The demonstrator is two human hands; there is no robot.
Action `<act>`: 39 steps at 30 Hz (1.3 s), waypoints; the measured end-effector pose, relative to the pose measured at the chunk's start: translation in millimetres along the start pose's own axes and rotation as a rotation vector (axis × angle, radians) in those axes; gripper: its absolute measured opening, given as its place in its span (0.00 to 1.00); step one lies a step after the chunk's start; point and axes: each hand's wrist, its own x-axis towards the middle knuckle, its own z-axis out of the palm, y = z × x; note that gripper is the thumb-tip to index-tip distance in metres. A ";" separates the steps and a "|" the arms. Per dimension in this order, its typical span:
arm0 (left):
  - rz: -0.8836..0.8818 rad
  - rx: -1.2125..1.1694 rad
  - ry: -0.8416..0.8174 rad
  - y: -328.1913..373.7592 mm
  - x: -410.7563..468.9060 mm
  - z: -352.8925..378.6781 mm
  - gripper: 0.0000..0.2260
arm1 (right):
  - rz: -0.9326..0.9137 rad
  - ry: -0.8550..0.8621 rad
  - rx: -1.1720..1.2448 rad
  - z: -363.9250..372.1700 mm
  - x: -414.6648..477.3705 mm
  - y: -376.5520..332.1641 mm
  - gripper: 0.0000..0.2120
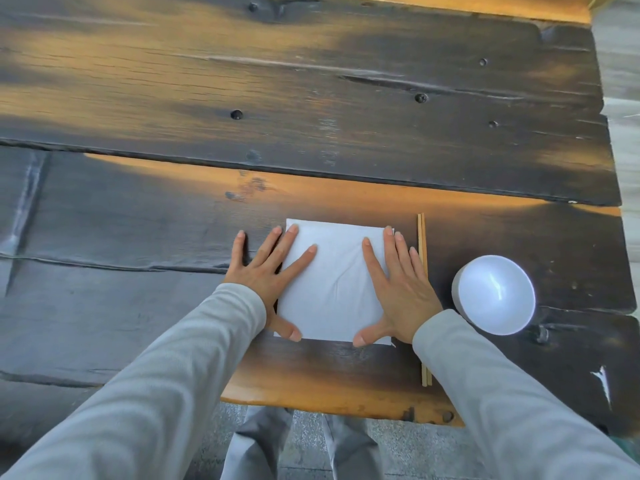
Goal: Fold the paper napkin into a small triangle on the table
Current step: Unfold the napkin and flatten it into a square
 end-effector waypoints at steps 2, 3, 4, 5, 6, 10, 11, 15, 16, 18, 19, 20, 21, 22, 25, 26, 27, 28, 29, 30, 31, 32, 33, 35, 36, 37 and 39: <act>-0.015 -0.002 -0.010 -1.5 0.7 -0.3 0.65 | 0.001 -0.001 -0.018 -0.1 0.8 0.6 0.77; -0.024 -0.009 -0.010 -2.3 1.0 -0.3 0.66 | 0.003 0.001 -0.027 0.1 1.5 0.6 0.77; -0.030 -0.016 -0.007 -3.1 1.1 -0.2 0.66 | 0.007 0.001 -0.035 0.3 2.1 0.4 0.78; -0.032 -0.022 -0.004 -4.2 1.0 0.1 0.65 | 0.011 0.001 -0.041 0.6 2.6 0.3 0.78; -0.030 -0.027 0.001 -5.4 1.5 0.5 0.65 | 0.014 0.002 -0.045 1.0 3.1 0.4 0.78; -0.020 -0.024 0.020 -8.9 2.3 1.2 0.65 | 0.020 0.011 -0.033 2.6 4.1 1.9 0.78; -0.019 -0.021 0.023 -9.3 1.9 1.0 0.65 | 0.020 0.012 -0.029 2.7 4.3 2.2 0.78; -0.017 -0.013 0.023 -10.4 -0.4 0.0 0.64 | 0.017 0.008 -0.042 2.2 4.2 3.3 0.77; -0.018 -0.010 0.021 -10.1 -0.1 0.0 0.64 | 0.016 0.005 -0.047 2.1 3.8 3.7 0.77; -0.023 -0.007 0.022 -9.3 0.2 0.1 0.64 | 0.016 0.005 -0.053 1.5 3.1 4.3 0.76; -0.025 -0.008 0.022 -8.9 0.3 0.0 0.65 | 0.015 0.008 -0.056 1.1 2.9 4.4 0.76; -0.025 -0.010 0.020 -8.7 0.2 -0.2 0.65 | 0.013 0.010 -0.058 0.5 2.8 4.3 0.76; -0.023 -0.013 0.019 -8.6 0.1 -0.1 0.65 | 0.010 0.012 -0.058 -0.1 2.5 4.1 0.76; -0.022 -0.018 0.018 -8.7 -0.2 0.0 0.66 | 0.007 0.012 -0.053 -0.7 1.9 3.7 0.76; -0.024 -0.029 0.019 -8.1 -1.5 0.2 0.67 | -0.002 0.031 -0.024 -1.7 -3.7 0.8 0.76; -0.026 -0.038 0.019 -7.4 -1.9 -0.2 0.67 | -0.006 0.040 -0.015 -1.9 -6.4 -0.7 0.76; -0.027 -0.051 0.019 -6.8 -2.3 -0.7 0.68 | -0.008 0.048 -0.004 -1.9 -9.2 -2.2 0.76; -0.030 -0.071 0.021 -6.5 -3.1 -1.2 0.68 | -0.012 0.050 0.007 -1.9 -11.9 -3.7 0.76; -0.033 -0.091 0.026 -6.5 -4.3 -2.0 0.68 | -0.018 0.047 0.015 -1.9 -14.3 -5.3 0.76; -0.030 -0.105 0.037 -6.1 -5.5 -3.0 0.68 | -0.029 0.042 0.017 -1.8 -16.5 -7.2 0.75; -0.021 -0.113 0.055 -5.1 -7.2 -3.8 0.68 | -0.044 0.039 0.021 -1.5 -18.6 -9.2 0.74; -0.008 -0.114 0.074 -3.6 -9.4 -4.5 0.68 | -0.062 0.040 0.030 -1.3 -20.3 -10.9 0.73; 0.002 -0.106 0.091 -1.4 -12.0 -4.0 0.68 | -0.079 0.043 0.043 -1.0 -22.3 -12.2 0.70; 0.006 -0.101 0.110 3.0 -18.0 -0.8 0.68 | -0.102 0.060 0.078 -0.2 -26.0 -13.8 0.65; 0.007 -0.110 0.108 5.6 -21.5 0.3 0.67 | -0.107 0.069 0.097 -0.1 -28.3 -14.3 0.63; 0.006 -0.123 0.108 8.4 -25.1 1.1 0.65 | -0.110 0.083 0.114 -0.4 -30.7 -14.6 0.59; 0.018 -0.179 0.216 15.6 -33.3 2.2 0.59 | -0.101 0.152 0.170 -1.3 -36.0 -13.6 0.51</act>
